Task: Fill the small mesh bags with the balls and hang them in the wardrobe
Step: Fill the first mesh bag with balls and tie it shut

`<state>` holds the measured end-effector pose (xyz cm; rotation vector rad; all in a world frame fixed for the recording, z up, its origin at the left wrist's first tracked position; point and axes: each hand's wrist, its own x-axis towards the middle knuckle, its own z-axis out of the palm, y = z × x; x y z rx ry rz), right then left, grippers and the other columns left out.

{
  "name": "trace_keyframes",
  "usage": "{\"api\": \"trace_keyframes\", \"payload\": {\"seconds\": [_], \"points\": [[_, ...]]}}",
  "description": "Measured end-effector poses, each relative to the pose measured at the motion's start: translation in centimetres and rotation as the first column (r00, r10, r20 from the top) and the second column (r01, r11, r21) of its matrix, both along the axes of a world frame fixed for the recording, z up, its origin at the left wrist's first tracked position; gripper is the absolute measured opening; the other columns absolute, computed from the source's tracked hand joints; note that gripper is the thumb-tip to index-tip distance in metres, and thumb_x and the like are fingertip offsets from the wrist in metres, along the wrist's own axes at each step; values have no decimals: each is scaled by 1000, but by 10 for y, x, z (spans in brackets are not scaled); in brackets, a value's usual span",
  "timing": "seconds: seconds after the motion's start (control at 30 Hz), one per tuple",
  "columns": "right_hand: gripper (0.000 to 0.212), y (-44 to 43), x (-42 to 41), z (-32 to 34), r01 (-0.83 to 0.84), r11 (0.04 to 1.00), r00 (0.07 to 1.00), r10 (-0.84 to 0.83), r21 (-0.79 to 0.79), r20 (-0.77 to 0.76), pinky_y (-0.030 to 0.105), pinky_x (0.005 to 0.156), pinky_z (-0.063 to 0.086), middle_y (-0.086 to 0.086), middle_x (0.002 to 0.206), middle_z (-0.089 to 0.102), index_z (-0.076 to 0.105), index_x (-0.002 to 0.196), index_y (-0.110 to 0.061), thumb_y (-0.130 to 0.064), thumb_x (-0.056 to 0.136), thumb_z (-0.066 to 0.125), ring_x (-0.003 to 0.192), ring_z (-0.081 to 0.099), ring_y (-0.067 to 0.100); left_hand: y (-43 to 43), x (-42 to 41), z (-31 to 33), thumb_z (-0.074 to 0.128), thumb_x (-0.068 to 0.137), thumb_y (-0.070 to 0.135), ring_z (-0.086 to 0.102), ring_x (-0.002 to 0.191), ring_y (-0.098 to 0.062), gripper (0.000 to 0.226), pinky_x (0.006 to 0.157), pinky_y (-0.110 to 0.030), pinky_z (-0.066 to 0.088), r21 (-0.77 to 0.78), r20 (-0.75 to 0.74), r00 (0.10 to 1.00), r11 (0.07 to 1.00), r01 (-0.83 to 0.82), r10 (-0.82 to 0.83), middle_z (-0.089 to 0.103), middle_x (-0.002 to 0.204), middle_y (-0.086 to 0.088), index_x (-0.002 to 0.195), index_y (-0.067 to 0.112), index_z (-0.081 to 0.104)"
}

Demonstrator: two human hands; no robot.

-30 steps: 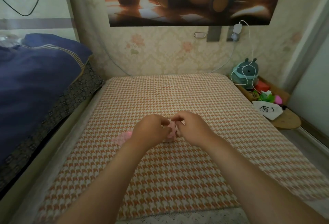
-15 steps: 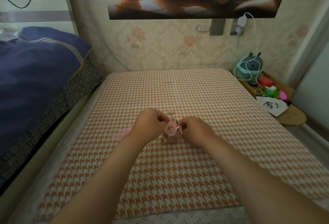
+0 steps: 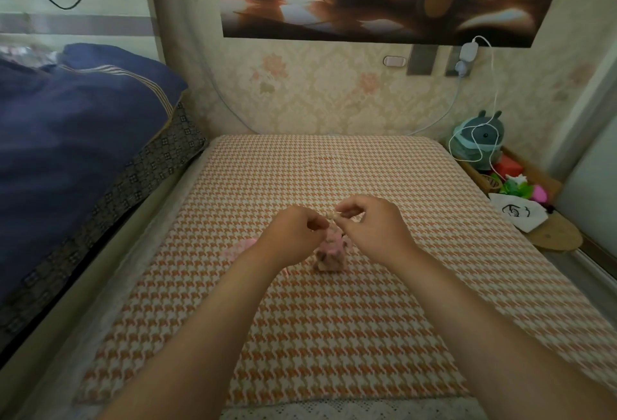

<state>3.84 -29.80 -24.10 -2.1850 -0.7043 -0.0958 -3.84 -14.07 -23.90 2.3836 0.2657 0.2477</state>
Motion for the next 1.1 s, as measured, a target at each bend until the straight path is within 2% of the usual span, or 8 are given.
{"api": "trace_keyframes", "payload": {"seconds": [0.1, 0.23, 0.33, 0.57, 0.67, 0.87, 0.97, 1.1], "points": [[10, 1, -13, 7, -80, 993, 993, 86, -82, 76, 13, 63, 40, -22, 90, 71, 76, 100, -35, -37, 91, 73, 67, 57, -12, 1, 0, 1, 63, 92, 23, 65, 84, -8, 22, 66, -18, 46, 5, 6, 1000, 1000, 9, -9, 75, 100, 3, 110, 21, 75], [21, 2, -16, 3, -90, 952, 979, 139, -293, 150, 26, 75, 51, -18, 108, 66, 74, 112, -37, -43, 94, 66, 94, 62, 1, 1, -4, 2, 63, 92, 21, 66, 88, -8, 22, 73, -19, 49, -5, 20, 999, 1000, 25, -25, 74, 99, 4, 110, 21, 75], [21, 1, -15, 3, -76, 948, 988, 113, -310, 102, 32, 83, 51, -17, 116, 58, 73, 110, -38, -47, 93, 66, 102, 58, 7, 2, -5, 0, 64, 91, 20, 66, 89, -6, 21, 75, -16, 49, -26, 21, 999, 999, 34, -33, 74, 99, 5, 109, 21, 75], [21, -1, -14, 3, -100, 917, 994, 112, -387, 7, 40, 78, 59, -15, 96, 74, 76, 103, -37, -42, 96, 57, 86, 69, 10, 9, 2, -3, 64, 92, 18, 62, 89, -6, 19, 75, -18, 48, -54, 60, 998, 999, -8, 11, 70, 104, 6, 109, 17, 73], [21, -5, -13, 4, -82, 928, 996, 84, -364, -9, 42, 80, 60, -12, 96, 77, 77, 98, -38, -38, 96, 56, 91, 72, 17, 19, 6, -10, 60, 94, 17, 62, 92, -9, 18, 70, -18, 47, 11, 73, 994, 997, -83, 82, 69, 110, 5, 107, 20, 72], [23, -6, -8, 1, -83, 944, 997, 76, -320, -33, 46, 77, 61, -7, 93, 78, 80, 93, -29, -34, 97, 58, 89, 73, 23, 27, 15, -36, 56, 93, 8, 56, 118, -20, 42, 97, -35, 49, 248, 27, 999, 968, -49, 43, 58, 132, 2, 132, 23, 61], [23, -4, -7, -1, -105, 948, 994, 97, -300, -39, 46, 71, 62, -4, 94, 79, 78, 92, -38, -34, 97, 56, 76, 73, 20, 30, 24, -48, 53, 93, 4, 44, 133, -22, 55, 105, -40, 44, 306, -24, 1000, 952, -4, 12, 47, 147, -1, 143, 24, 49], [28, -2, -4, -3, -111, 948, 994, 111, -299, -15, 37, 66, 61, -6, 93, 78, 66, 77, -50, -33, 97, 56, 63, 67, 12, 32, 32, -53, 55, 88, 2, 57, 115, -21, 50, 87, -37, 53, 354, -41, 999, 935, 33, -20, 62, 123, 5, 128, 32, 63]]}}
